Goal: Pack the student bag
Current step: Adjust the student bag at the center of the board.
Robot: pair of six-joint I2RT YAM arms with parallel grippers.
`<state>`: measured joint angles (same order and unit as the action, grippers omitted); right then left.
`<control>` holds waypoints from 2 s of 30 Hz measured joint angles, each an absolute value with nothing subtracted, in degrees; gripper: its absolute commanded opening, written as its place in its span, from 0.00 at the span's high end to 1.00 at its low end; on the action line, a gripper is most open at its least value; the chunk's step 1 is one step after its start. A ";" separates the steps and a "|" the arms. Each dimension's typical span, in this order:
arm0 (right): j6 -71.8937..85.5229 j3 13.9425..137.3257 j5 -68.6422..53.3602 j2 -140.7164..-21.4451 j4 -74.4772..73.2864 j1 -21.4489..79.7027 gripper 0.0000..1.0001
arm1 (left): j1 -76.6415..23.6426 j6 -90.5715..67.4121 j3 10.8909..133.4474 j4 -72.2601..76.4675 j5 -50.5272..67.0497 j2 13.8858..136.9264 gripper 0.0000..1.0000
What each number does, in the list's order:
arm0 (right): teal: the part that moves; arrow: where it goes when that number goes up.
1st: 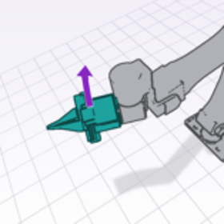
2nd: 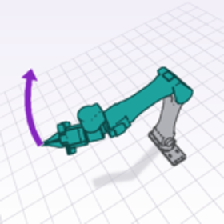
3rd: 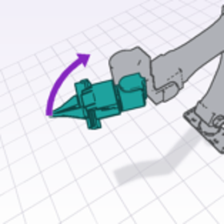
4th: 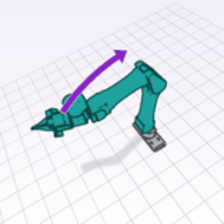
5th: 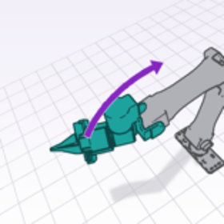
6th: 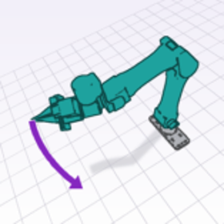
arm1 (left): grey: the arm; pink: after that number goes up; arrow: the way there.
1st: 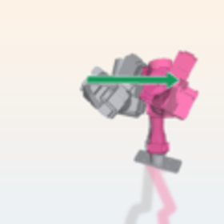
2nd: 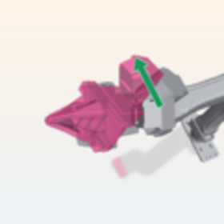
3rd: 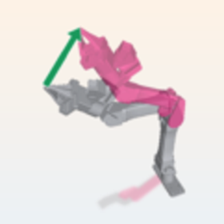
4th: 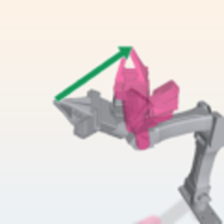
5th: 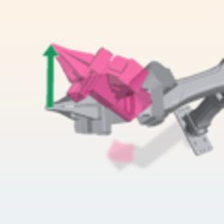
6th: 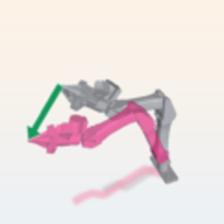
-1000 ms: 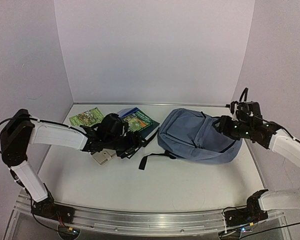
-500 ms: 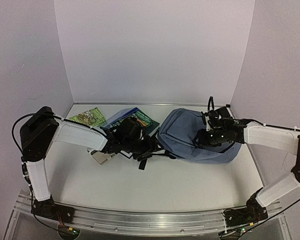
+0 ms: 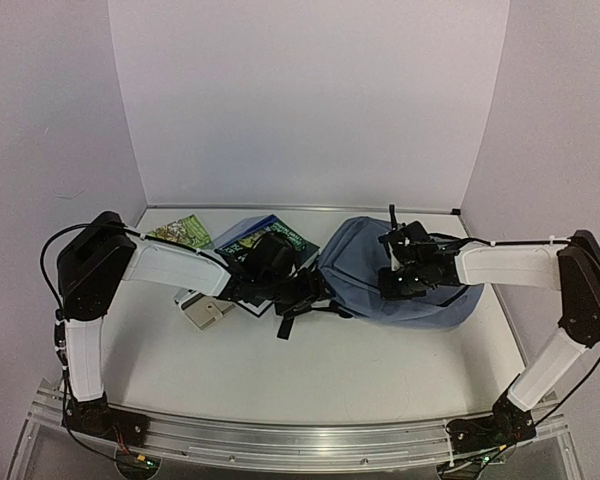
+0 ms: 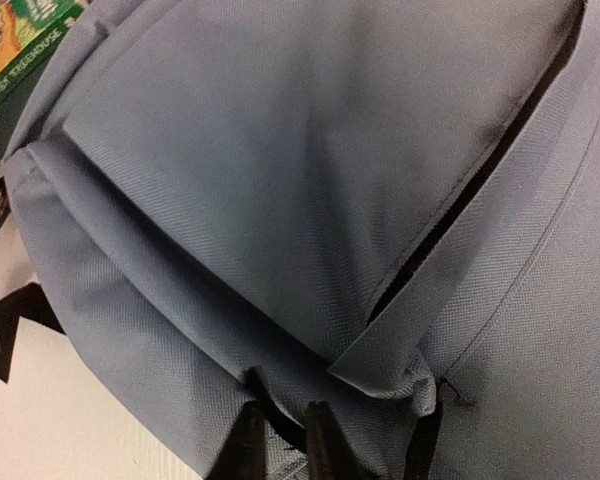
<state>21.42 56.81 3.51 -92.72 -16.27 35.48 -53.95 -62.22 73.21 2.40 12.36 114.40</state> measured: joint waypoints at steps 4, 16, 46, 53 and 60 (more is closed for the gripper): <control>22.93 57.28 6.32 -93.65 -15.90 37.03 1.00 | -53.95 -61.58 76.82 1.68 12.44 116.80 0.27; 28.67 57.22 7.56 -91.85 -15.09 41.54 1.00 | -53.95 -59.27 84.68 -3.43 11.98 124.06 0.45; 35.77 51.60 -4.69 -81.18 -11.07 48.36 1.00 | -46.00 -38.29 98.40 -15.48 16.26 127.47 1.00; 35.51 50.26 -7.67 -80.16 -9.80 49.73 1.00 | -45.35 -34.27 108.30 -19.86 14.22 133.85 1.00; 37.12 49.69 -8.10 -80.16 -7.39 52.79 1.00 | -44.43 -32.89 108.90 -20.74 11.81 134.30 0.89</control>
